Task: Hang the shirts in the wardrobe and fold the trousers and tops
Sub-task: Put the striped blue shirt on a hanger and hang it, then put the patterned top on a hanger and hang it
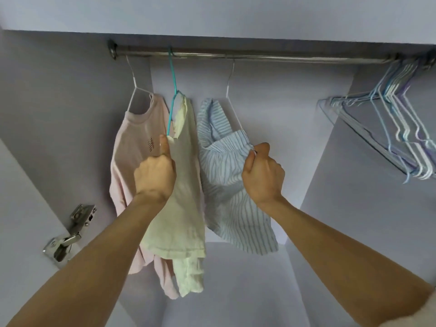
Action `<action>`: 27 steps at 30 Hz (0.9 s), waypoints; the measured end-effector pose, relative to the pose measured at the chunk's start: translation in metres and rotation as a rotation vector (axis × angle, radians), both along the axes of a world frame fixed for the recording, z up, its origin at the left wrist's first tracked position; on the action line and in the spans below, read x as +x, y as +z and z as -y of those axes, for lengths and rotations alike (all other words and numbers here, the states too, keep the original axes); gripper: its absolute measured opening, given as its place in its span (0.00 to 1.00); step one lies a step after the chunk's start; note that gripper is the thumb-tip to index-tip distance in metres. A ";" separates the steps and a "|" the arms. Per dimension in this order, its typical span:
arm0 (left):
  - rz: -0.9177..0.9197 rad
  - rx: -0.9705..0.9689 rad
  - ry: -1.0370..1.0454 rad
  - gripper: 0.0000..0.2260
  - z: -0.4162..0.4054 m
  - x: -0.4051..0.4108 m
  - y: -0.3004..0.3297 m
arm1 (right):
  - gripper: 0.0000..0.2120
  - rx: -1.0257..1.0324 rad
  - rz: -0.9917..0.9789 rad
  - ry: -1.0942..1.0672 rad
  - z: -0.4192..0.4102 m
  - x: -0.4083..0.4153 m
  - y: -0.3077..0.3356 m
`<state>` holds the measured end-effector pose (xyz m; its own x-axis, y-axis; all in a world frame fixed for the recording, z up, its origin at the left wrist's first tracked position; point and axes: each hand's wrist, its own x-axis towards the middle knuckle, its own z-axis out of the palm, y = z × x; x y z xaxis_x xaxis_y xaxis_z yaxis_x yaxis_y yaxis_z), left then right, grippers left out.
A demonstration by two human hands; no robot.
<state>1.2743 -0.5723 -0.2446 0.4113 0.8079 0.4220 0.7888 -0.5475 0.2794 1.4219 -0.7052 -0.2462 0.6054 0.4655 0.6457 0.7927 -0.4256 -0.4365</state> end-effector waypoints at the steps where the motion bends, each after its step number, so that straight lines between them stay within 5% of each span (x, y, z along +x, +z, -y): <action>1: -0.017 0.005 0.002 0.28 -0.002 -0.003 0.001 | 0.12 0.013 0.015 0.002 -0.011 -0.003 0.002; 14: -0.142 -0.026 0.055 0.30 -0.012 -0.017 0.003 | 0.17 -0.181 -0.133 -0.054 -0.075 -0.027 0.015; 23: -0.028 -0.222 -0.069 0.29 0.024 -0.031 0.008 | 0.22 -0.106 -0.213 0.216 -0.008 -0.051 0.003; 27: 0.130 -0.150 -0.079 0.27 0.075 -0.060 -0.001 | 0.21 -0.085 -0.159 0.388 0.035 -0.069 0.006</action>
<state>1.2147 -0.6468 -0.2453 0.4255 0.8332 0.3531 0.6975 -0.5506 0.4586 1.3533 -0.7402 -0.2404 0.4635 0.7261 0.5079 0.8269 -0.1483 -0.5425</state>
